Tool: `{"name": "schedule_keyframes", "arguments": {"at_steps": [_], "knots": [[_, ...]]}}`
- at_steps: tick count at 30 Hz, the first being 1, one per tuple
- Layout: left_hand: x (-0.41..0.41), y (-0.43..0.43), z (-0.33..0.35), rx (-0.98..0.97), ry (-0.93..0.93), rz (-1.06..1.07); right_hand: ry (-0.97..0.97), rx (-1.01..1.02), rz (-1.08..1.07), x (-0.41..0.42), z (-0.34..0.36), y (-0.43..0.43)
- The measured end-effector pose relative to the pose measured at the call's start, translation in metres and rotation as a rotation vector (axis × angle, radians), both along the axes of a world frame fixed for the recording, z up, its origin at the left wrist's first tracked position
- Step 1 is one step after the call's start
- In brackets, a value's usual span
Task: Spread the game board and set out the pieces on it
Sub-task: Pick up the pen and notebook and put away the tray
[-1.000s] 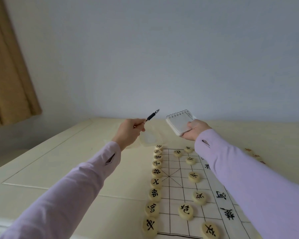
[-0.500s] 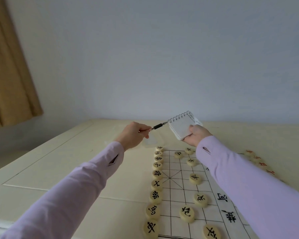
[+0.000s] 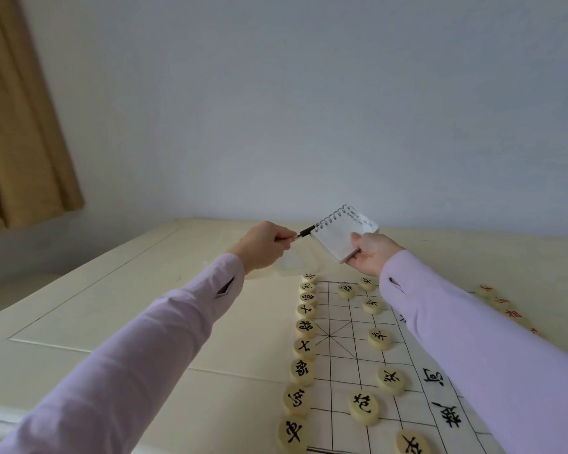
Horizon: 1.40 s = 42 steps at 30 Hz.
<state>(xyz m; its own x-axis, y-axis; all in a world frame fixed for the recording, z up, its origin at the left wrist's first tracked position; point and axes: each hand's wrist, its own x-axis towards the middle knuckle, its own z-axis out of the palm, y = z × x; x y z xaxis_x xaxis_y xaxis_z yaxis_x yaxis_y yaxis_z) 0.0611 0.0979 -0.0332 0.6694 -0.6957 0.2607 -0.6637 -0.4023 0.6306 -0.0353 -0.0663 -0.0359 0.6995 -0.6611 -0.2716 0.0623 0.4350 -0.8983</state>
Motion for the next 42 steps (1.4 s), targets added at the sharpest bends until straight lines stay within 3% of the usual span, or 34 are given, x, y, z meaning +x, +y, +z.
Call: {"name": "schedule_keyframes", "arguments": {"at_steps": [3,8,12,13,17,29,32,34,37,39,42], "knots": [[0.005,0.005,0.003,-0.140,0.236,-0.039,-0.014,-0.011,0.033,0.003,0.004,0.000],[0.014,0.004,0.003,-0.100,0.122,0.021,-0.024,-0.061,0.060,0.014,0.005,0.000],[0.021,0.005,-0.001,-0.206,0.505,-0.060,-0.023,-0.082,0.073,0.028,0.005,0.002],[0.023,0.003,-0.002,-0.211,0.526,-0.051,-0.014,-0.100,0.076,0.033,0.005,0.004],[0.034,-0.004,-0.002,-0.164,0.345,0.029,0.021,-0.127,0.051,0.048,0.003,0.011],[0.062,-0.007,-0.003,-0.240,0.364,0.098,0.021,-0.050,0.143,0.064,-0.004,0.029],[0.069,-0.009,-0.003,-0.366,0.439,0.131,0.050,-0.045,0.099,0.071,0.003,0.025],[0.079,-0.012,-0.005,-0.263,0.303,0.193,0.067,-0.081,0.081,0.075,0.005,0.020],[0.087,-0.016,-0.015,0.187,-0.103,0.229,0.119,-0.122,0.025,0.082,0.003,0.013],[0.089,-0.020,-0.024,0.373,-0.183,0.195,0.163,-0.097,-0.055,0.088,0.000,0.009],[0.094,-0.022,-0.030,0.489,-0.288,0.257,0.216,-0.134,-0.115,0.094,-0.004,0.005]]}}
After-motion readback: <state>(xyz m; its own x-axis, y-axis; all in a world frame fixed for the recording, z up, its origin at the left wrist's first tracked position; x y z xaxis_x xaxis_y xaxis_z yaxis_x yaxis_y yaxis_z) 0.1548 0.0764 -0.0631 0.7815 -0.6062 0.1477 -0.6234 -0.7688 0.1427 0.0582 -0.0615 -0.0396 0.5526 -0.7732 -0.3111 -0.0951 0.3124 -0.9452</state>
